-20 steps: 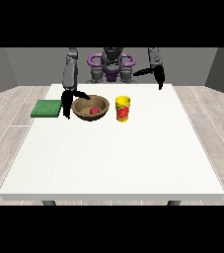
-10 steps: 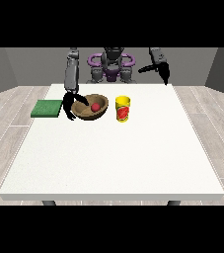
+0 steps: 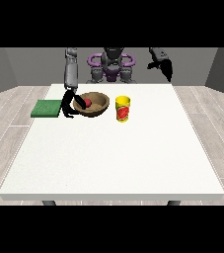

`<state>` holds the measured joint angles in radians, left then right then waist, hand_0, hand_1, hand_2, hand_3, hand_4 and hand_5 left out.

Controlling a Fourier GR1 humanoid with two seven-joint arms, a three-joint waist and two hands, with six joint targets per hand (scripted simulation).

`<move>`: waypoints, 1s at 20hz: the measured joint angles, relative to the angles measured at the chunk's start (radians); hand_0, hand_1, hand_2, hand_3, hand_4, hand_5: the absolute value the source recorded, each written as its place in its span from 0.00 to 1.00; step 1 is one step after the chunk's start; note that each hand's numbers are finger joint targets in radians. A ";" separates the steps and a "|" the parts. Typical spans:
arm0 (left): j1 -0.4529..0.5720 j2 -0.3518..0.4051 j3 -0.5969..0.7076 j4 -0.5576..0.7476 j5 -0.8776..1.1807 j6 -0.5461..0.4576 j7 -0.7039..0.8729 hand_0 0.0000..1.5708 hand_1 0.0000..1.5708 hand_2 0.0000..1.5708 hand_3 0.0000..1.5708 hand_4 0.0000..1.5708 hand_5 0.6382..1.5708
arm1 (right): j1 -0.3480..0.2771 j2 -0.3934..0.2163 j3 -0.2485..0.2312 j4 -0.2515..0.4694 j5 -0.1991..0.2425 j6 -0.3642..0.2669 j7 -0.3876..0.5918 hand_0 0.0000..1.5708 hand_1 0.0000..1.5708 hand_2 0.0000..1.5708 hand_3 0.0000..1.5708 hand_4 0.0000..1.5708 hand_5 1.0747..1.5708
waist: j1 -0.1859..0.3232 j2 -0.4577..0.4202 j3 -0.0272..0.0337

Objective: Pick the cup and pour the ball into the bowl, then pick the bowl and place it on the pad

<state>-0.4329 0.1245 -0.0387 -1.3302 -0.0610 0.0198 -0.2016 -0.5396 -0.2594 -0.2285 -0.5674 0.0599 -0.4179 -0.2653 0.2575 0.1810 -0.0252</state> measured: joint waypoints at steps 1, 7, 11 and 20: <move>0.006 0.003 0.012 0.019 0.007 -0.003 -0.005 0.00 0.00 0.00 0.00 0.62 0.84 | -0.011 0.003 0.015 0.004 0.014 -0.013 0.053 1.00 1.00 1.00 0.60 0.54 0.98 | -0.012 -0.019 0.0052; 0.089 0.026 0.084 0.143 0.034 -0.001 -0.031 0.00 0.00 0.00 0.00 0.64 0.82 | -0.078 0.002 0.111 -0.016 0.085 0.006 0.354 1.00 1.00 1.00 0.57 0.51 0.99 | -0.129 -0.184 0.0192; 0.114 0.046 0.114 0.166 0.043 -0.004 -0.020 0.00 0.00 0.00 0.00 0.64 0.83 | -0.105 -0.033 0.120 -0.054 0.084 0.063 0.457 1.00 1.00 1.00 0.49 0.51 1.00 | -0.182 -0.229 0.0226; 0.139 0.065 0.154 0.157 0.061 -0.020 -0.082 0.00 0.00 0.00 0.00 0.77 0.90 | -0.069 -0.167 0.045 -0.112 0.020 0.207 0.446 1.00 1.00 1.00 0.30 0.53 1.00 | -0.211 -0.166 0.0251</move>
<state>-0.2937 0.1898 0.1153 -1.1736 -0.0003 0.0001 -0.2835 -0.6086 -0.4268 -0.1835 -0.6796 0.0799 -0.2107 0.1810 0.0470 0.0148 -0.0001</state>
